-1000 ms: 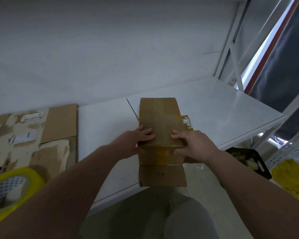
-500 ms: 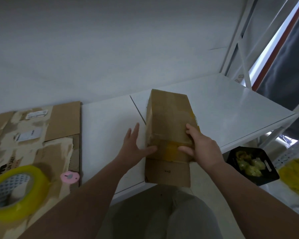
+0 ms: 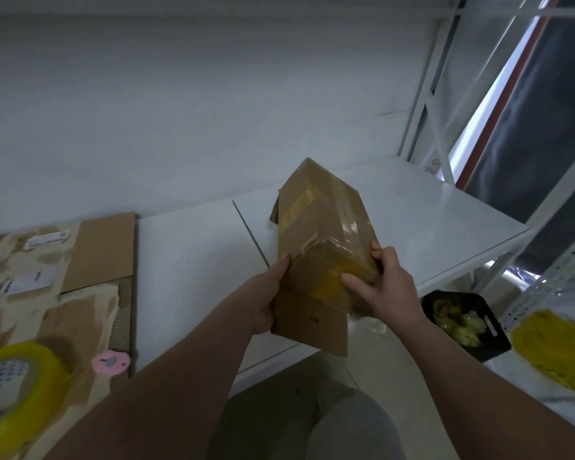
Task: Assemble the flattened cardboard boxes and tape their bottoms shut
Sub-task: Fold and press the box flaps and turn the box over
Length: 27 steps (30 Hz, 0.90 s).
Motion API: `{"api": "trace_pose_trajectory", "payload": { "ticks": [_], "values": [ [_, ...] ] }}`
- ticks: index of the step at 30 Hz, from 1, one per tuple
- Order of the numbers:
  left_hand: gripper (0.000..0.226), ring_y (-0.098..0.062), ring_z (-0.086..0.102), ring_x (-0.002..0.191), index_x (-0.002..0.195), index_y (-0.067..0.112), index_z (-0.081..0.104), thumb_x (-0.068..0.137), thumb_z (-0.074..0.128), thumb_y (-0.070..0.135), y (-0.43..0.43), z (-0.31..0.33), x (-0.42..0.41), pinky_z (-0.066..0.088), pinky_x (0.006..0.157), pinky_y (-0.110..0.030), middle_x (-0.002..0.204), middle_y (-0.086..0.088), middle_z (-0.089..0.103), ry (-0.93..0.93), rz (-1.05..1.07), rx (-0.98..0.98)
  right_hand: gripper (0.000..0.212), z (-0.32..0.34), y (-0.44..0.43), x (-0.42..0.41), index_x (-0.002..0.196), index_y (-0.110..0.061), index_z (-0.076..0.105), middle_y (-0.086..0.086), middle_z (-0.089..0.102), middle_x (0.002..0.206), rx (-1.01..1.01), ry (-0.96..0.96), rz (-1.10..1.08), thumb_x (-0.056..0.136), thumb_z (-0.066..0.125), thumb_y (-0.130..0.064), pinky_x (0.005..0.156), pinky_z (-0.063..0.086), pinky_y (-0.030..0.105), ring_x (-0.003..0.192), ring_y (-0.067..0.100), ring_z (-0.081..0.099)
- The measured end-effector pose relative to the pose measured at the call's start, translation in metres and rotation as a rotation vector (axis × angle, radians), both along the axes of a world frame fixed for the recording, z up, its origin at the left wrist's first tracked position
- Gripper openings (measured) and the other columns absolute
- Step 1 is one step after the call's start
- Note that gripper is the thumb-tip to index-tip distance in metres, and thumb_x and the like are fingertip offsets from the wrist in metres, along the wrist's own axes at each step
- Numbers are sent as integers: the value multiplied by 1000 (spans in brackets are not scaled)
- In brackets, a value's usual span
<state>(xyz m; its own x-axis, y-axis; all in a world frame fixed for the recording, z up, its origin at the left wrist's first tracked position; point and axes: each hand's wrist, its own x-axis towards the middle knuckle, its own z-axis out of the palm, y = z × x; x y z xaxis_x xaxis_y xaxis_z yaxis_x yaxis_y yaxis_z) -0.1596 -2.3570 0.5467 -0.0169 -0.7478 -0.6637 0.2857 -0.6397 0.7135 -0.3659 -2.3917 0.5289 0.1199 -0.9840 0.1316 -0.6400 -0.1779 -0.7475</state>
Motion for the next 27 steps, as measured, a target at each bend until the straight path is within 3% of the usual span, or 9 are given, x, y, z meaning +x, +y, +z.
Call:
{"api": "trace_pose_trajectory", "payload": {
  "ticks": [4, 5, 8, 11, 14, 16, 18, 22, 27],
  "values": [
    [56, -30, 63, 100, 142, 29, 38, 91, 61, 32, -4, 50, 2, 60, 67, -41, 122, -9, 61, -8, -139, -255, 60, 23, 1, 8, 108, -23, 42, -15, 54, 106, 71, -211, 42, 68, 68, -59, 71, 46, 14, 93, 1, 55],
    [57, -28, 64, 99, 142, 32, 39, 92, 61, 19, -5, 64, 3, 60, 67, -39, 120, -7, 62, -21, -159, -315, 60, 27, 2, 12, 106, -23, 43, -14, 55, 103, 110, -265, 57, 66, 65, -62, 71, 46, 15, 94, 2, 55],
    [65, -24, 63, 104, 140, 39, 36, 91, 57, 2, -9, 91, 11, 57, 83, -38, 116, 2, 61, -160, -254, -487, 68, 29, 3, 22, 116, -28, 51, -8, 58, 117, 266, -297, 151, 64, 58, -73, 94, 49, 38, 109, 14, 56],
    [77, -24, 52, 119, 146, 37, 30, 87, 61, -1, -11, 97, 23, 47, 98, -36, 130, 3, 50, -444, -318, -544, 81, 28, 10, 37, 128, -30, 52, -10, 56, 122, 384, -174, 244, 68, 52, -82, 100, 46, 44, 113, 15, 54],
    [90, -27, 45, 121, 145, 46, 27, 71, 69, 17, -11, 81, 37, 47, 98, -34, 147, -9, 26, -856, -392, -522, 79, 28, 13, 42, 100, -14, 67, -3, 65, 95, 329, -110, 191, 67, 49, -84, 84, 54, 39, 89, 15, 61],
    [84, -24, 44, 110, 148, 43, 22, 79, 65, 19, -3, 68, 43, 45, 95, -29, 144, -11, 18, -1108, -483, -476, 58, 28, 13, 39, 75, -15, 64, -4, 61, 75, 289, -70, 139, 75, 52, -72, 66, 47, 29, 74, 11, 58],
    [80, -23, 46, 108, 150, 35, 20, 86, 63, 15, 8, 54, 49, 43, 95, -25, 142, -11, 13, -1336, -567, -506, 49, 27, 13, 33, 68, -18, 61, -6, 57, 65, 199, 1, 74, 80, 54, -65, 59, 39, 23, 65, 8, 55],
    [90, -13, 44, 112, 152, 28, 17, 81, 72, 17, 24, 30, 57, 39, 96, -17, 141, -1, 16, -1412, -666, -681, 33, 28, 13, 34, 92, -22, 65, -10, 65, 85, 16, -23, 2, 87, 55, -53, 69, 45, 20, 79, 7, 59],
    [84, -12, 55, 114, 151, 34, -1, 92, 53, 6, 32, 26, 54, 41, 104, -26, 133, 5, 52, -1303, -552, -852, 44, 35, 8, 55, 131, -29, 52, -8, 60, 125, -272, 81, 13, 91, 54, -47, 95, 49, 33, 111, 14, 57]
  ]
}}
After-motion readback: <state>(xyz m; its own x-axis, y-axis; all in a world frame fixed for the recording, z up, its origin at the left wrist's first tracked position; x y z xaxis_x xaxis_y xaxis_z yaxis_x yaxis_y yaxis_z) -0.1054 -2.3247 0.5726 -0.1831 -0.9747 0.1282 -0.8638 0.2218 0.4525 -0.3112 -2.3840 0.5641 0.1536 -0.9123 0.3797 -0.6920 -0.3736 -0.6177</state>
